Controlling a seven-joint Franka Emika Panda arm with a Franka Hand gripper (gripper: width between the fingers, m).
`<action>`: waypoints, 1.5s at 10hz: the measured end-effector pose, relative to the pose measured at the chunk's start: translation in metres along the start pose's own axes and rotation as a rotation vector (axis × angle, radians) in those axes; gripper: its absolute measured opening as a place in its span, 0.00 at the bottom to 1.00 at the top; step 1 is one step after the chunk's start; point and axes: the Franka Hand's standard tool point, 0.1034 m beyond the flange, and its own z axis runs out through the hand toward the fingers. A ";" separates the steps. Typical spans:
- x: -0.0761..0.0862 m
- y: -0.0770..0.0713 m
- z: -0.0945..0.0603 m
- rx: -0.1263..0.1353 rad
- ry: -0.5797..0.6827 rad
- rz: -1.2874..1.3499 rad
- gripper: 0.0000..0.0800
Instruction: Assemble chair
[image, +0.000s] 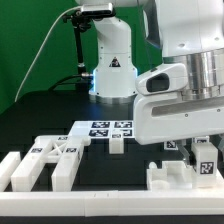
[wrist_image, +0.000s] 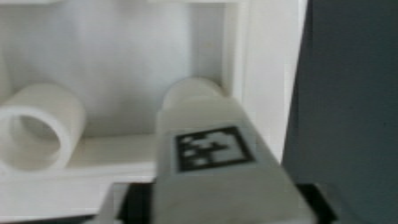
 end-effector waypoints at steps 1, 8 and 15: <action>0.000 0.001 0.000 -0.001 0.000 0.077 0.36; -0.004 -0.002 0.000 -0.009 -0.054 1.091 0.36; -0.008 0.004 -0.003 -0.018 -0.053 0.076 0.80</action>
Offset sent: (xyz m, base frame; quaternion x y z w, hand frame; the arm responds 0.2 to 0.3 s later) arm 0.0068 0.0016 0.0027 -0.0402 0.0193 0.4040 0.9137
